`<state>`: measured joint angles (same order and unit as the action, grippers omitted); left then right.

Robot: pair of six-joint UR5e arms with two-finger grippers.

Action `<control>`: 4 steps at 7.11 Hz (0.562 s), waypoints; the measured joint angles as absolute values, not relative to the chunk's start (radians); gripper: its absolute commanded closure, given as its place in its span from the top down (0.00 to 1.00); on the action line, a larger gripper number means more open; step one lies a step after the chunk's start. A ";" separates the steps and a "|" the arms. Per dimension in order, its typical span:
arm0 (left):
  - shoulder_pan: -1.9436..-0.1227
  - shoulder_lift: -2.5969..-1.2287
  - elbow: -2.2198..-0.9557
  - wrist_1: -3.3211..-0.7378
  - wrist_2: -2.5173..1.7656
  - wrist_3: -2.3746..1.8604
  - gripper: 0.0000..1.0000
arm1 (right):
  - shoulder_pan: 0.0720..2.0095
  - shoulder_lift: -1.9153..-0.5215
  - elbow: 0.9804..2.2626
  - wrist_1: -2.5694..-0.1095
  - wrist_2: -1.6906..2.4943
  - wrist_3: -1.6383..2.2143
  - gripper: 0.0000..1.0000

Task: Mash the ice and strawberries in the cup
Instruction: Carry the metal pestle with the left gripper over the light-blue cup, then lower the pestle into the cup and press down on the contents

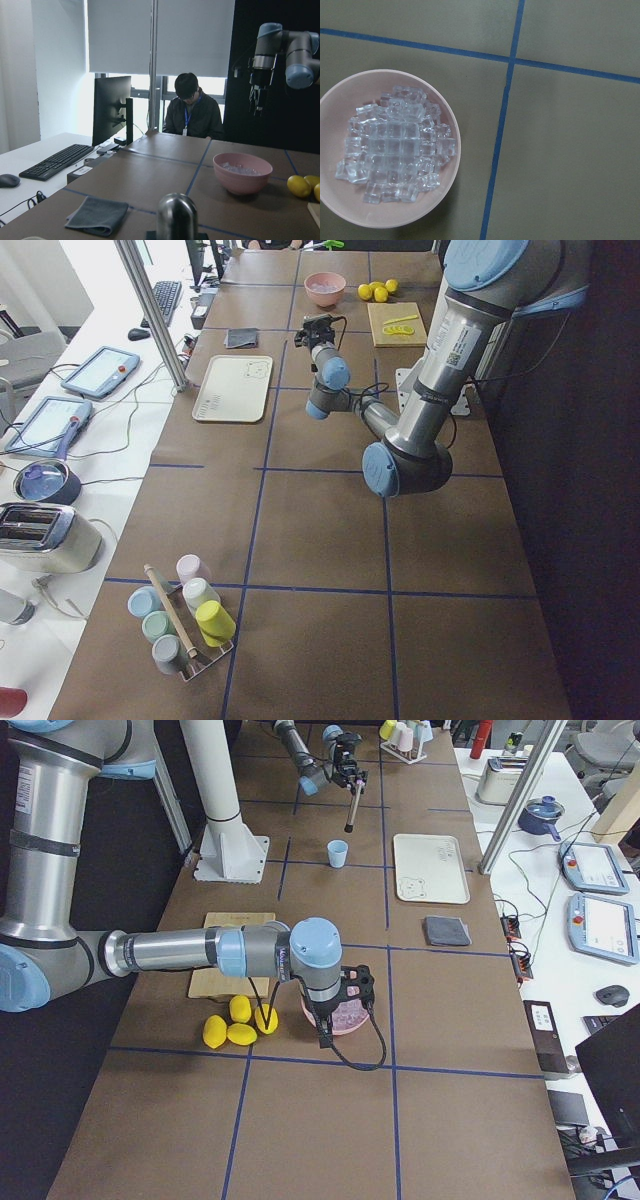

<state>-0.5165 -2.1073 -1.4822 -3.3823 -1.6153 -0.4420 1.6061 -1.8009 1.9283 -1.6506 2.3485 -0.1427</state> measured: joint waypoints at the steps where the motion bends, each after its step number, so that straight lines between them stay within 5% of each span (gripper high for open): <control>1: -0.487 -2.111 -1.481 -3.410 -1.580 -0.441 0.05 | 1.606 -1.801 1.928 -1.651 2.349 -0.143 0.99; 4: -0.471 -2.128 -1.439 -3.439 -1.549 -0.403 0.05 | 1.606 -1.800 1.930 -1.651 2.349 -0.143 0.99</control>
<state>-0.4711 -2.1279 -1.4387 -3.4395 -1.5488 -0.4035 1.6061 -1.8002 1.9296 -1.6506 2.3485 -0.1426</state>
